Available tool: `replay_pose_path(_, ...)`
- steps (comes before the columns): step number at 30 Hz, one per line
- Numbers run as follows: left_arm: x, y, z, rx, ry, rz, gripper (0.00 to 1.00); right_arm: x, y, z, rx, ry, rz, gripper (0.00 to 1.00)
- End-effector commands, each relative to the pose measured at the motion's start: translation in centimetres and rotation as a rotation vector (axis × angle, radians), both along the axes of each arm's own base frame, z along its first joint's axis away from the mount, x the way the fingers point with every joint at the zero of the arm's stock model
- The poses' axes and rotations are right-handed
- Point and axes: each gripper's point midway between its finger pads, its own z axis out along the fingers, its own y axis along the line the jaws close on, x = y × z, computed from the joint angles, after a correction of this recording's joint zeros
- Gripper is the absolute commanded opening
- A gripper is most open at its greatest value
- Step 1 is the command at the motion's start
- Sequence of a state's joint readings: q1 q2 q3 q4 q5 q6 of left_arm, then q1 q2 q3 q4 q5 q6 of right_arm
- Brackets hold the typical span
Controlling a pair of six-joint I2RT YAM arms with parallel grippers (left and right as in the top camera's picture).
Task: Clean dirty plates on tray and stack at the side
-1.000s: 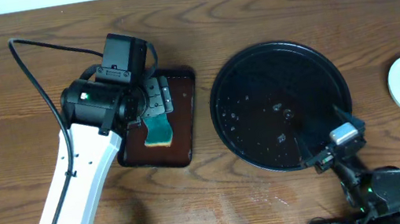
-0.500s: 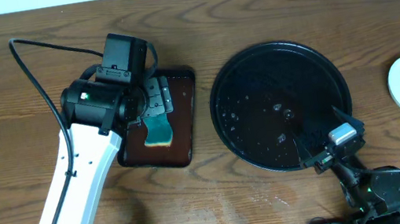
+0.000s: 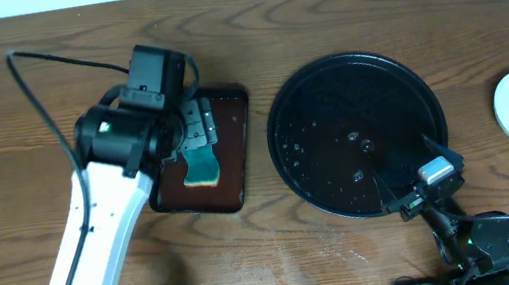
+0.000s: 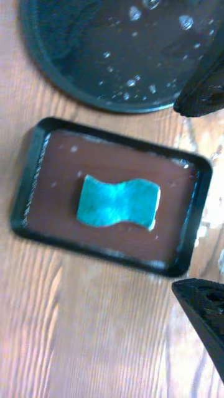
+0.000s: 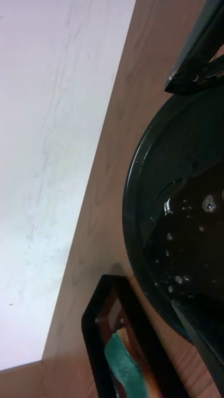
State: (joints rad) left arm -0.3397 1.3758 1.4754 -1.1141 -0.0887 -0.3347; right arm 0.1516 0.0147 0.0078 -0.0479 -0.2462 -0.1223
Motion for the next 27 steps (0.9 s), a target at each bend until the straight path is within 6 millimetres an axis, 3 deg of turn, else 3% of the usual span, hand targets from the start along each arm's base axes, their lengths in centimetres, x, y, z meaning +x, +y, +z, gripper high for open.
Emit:
replay_pose_path(1,-0.6,2.8,3.6,0.046,-0.172,0.065,0.84,0.0,-0.1,0.0,-0.005,-0.003,-0.002,0.99)
replay_pose_path(6,-0.6,5.0,7.0,-0.044,-0.443,0.146,0.84,0.0,-0.1,0.0,-0.005,-0.003,-0.002,0.99)
replay_pose_path(10,-1.5,6.4,7.4,-0.091,-0.607,0.169,0.84,0.0,-0.1,0.0,-0.005,-0.003,-0.002,0.99)
replay_pose_path(16,-3.4,7.3,5.3,-0.1,-0.789,0.132,0.84,0.0,-0.1,0.0,-0.005,-0.003,-0.002,0.99)
replay_pose_path(27,-6.7,9.2,-1.4,-0.084,-0.93,0.18,0.84,0.0,-0.1,0.0,-0.005,-0.003,-0.002,0.99)
